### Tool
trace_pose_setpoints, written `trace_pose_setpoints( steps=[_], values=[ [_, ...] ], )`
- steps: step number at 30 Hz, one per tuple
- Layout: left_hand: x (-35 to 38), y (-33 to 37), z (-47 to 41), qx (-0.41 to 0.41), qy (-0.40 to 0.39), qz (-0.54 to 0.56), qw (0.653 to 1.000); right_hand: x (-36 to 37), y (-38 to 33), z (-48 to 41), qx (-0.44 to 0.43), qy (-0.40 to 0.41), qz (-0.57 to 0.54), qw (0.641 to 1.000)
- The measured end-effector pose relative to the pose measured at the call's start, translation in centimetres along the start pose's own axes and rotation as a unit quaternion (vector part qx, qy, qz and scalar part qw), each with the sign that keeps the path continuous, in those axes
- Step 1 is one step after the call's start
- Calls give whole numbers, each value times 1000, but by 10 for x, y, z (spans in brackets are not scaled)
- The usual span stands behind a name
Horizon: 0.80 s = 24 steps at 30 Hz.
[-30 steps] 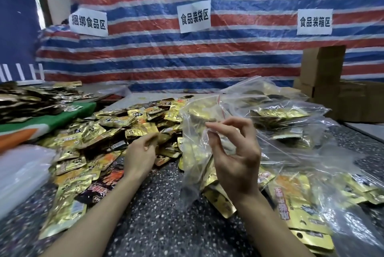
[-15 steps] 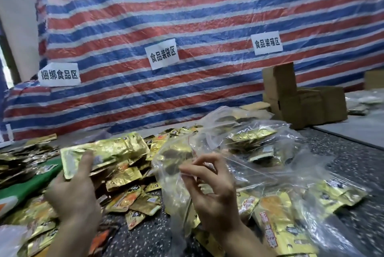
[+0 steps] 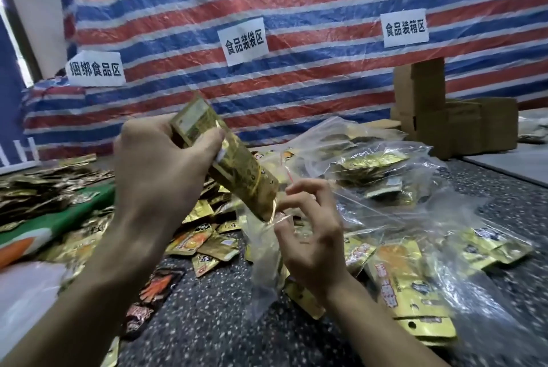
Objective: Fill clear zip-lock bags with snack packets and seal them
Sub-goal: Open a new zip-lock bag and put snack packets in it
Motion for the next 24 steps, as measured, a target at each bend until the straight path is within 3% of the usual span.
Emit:
trace_pose_setpoints(
  steps=[5, 9, 12, 16, 18, 22, 24],
  values=[
    [2, 4, 0, 24, 19, -61, 998, -4, -4, -2, -16, 8, 2, 1000],
    [31, -14, 3, -47, -50, 40, 997, -2, -5, -2, -18, 9, 12, 1000],
    [53, -27, 6, -80, -104, 20, 991, -1, -1, -1, -10, 5, 11, 1000],
    [87, -53, 18, -150, -240, -21, 959, 1, -2, -1, -23, 5, 24, 999],
    [88, -57, 18, -156, -263, -49, 951, 1, -3, -1, -27, 3, 21, 999],
    [82, -53, 12, -168, -291, -4, 942, -1, -3, -2, -22, 7, 23, 999],
    [75, -46, 9, -137, -278, -27, 950, -1, -2, -2, -19, 7, 20, 1000]
  ],
)
Point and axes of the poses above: each hand's wrist, its own z-axis away from the middle knuckle, its own x-axis out of the palm, y = z × x, the point moved 10 cm from there along -z, towards the middle knuckle, and after that the axes turned 7 degrees about -y, right-handed, at the moved point
